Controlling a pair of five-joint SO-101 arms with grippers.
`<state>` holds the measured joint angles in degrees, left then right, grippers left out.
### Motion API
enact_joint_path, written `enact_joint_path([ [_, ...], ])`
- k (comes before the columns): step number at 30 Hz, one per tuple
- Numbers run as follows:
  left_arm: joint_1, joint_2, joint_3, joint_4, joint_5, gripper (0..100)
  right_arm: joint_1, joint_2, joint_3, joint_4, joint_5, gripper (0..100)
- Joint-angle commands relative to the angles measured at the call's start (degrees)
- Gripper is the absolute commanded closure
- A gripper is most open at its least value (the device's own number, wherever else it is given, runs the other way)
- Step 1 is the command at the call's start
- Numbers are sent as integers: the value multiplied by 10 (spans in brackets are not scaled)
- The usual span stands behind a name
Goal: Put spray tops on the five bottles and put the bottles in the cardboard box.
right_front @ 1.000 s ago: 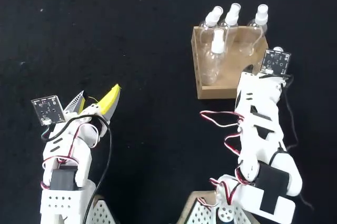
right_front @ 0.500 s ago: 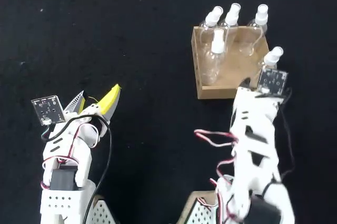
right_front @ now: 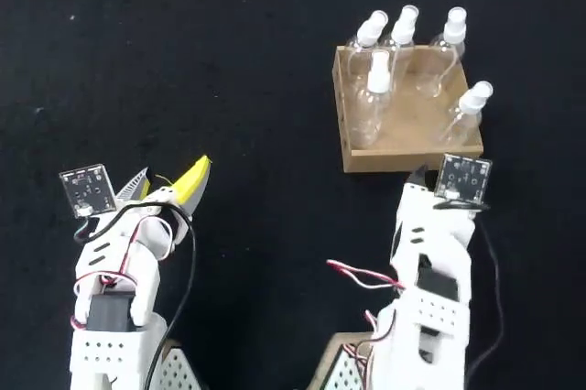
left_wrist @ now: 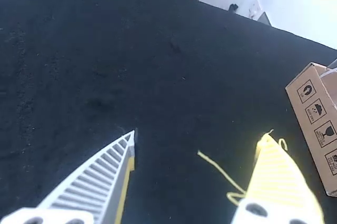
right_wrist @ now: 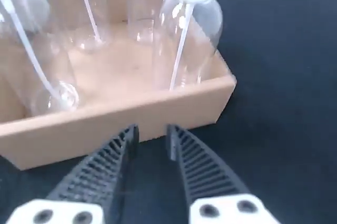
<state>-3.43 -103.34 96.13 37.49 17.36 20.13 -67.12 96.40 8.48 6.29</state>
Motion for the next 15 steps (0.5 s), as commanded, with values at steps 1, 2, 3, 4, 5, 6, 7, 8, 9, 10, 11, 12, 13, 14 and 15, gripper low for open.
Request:
enact_joint_path([
  [1,-6,-9,13,4,0,657,6,-88,8,120,4,943],
  [2,-6,-9,13,6,0,657,6,-108,8,160,4,942],
  [3,-6,-9,10,18,-1,657,6,-130,8,200,4,942],
  [4,-6,-9,5,32,-3,657,6,-150,8,239,4,942],
  [5,-6,-9,-3,45,-13,657,6,-167,8,275,5,942],
  [6,-6,-9,-11,55,-28,657,6,-184,8,308,5,942],
  [7,-6,-9,-17,64,-44,657,8,-199,8,337,5,942],
  [8,-6,-9,-18,67,-57,657,10,-213,8,365,5,942],
  [9,-2,-9,-16,64,-68,657,10,-225,8,390,5,942],
  [10,0,-9,-8,53,-76,657,11,-235,8,418,5,943],
  [11,1,-9,6,33,-78,657,11,-247,8,447,5,944],
  [12,0,-8,14,11,-76,657,11,-259,8,470,5,945],
  [13,-1,-7,13,-11,-76,657,11,-267,8,495,5,945],
  [14,-5,-9,12,-30,-78,657,11,-276,8,519,5,945],
  [15,-5,-9,12,-47,-80,657,11,-283,8,542,5,945],
])
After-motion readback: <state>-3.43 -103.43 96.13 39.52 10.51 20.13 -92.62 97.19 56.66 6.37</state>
